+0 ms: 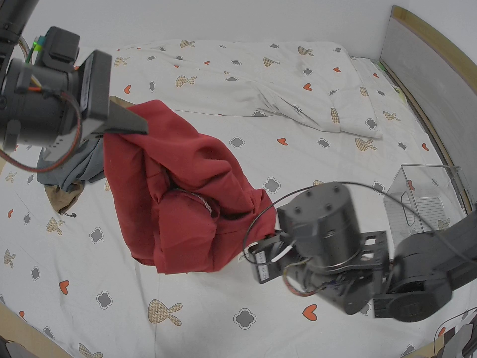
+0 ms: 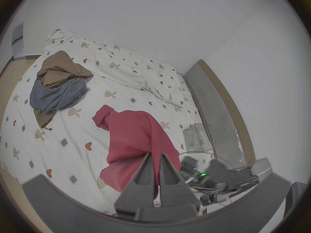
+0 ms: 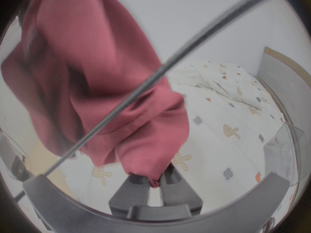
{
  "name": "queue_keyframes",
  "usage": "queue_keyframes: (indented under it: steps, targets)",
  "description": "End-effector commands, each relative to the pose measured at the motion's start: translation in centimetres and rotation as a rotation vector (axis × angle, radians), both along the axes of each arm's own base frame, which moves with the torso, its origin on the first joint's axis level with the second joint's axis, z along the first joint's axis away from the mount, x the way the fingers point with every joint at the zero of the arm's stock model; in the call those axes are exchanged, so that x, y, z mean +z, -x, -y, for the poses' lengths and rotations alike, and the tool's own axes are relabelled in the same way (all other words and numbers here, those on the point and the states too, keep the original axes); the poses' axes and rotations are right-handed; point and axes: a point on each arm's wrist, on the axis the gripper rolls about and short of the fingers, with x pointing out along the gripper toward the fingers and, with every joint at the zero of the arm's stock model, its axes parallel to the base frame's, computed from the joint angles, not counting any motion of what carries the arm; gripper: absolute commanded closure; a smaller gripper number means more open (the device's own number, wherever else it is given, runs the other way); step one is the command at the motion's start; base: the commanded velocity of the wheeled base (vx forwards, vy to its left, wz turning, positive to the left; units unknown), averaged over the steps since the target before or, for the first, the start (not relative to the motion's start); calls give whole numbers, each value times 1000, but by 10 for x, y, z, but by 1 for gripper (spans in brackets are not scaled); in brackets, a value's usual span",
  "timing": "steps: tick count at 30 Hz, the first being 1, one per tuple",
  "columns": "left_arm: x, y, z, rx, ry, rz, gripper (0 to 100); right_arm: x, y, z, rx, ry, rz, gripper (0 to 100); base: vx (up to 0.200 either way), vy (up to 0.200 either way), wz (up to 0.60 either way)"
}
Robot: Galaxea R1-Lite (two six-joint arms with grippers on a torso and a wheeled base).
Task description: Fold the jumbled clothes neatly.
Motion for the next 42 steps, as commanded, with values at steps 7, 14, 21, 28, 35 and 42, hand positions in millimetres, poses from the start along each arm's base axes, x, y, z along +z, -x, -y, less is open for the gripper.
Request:
queue_keyframes:
  steps: [7,14,21,28,35,42]
  targets:
    - [-26,3,-9,23,-30,-13,100,67,37,104,-24,-200,101,100,0,0,0]
    - [-40,11,-17,18,-70,-38,100,88,56,135,-3,-272,128,100,0,0,0]
    - [-48,43,-36,-83,-143,31,100,105,93,171,83,-317,113,100,0,0,0]
    - [-57,66,-55,-171,-234,129,100,111,119,198,140,-328,103,100,0,0,0]
    - [-79,42,-31,-195,-270,90,100,105,105,183,146,-286,55,100,0,0,0]
    - [-109,-26,-1,-93,-289,64,100,85,34,145,5,-165,-78,100,0,0,0]
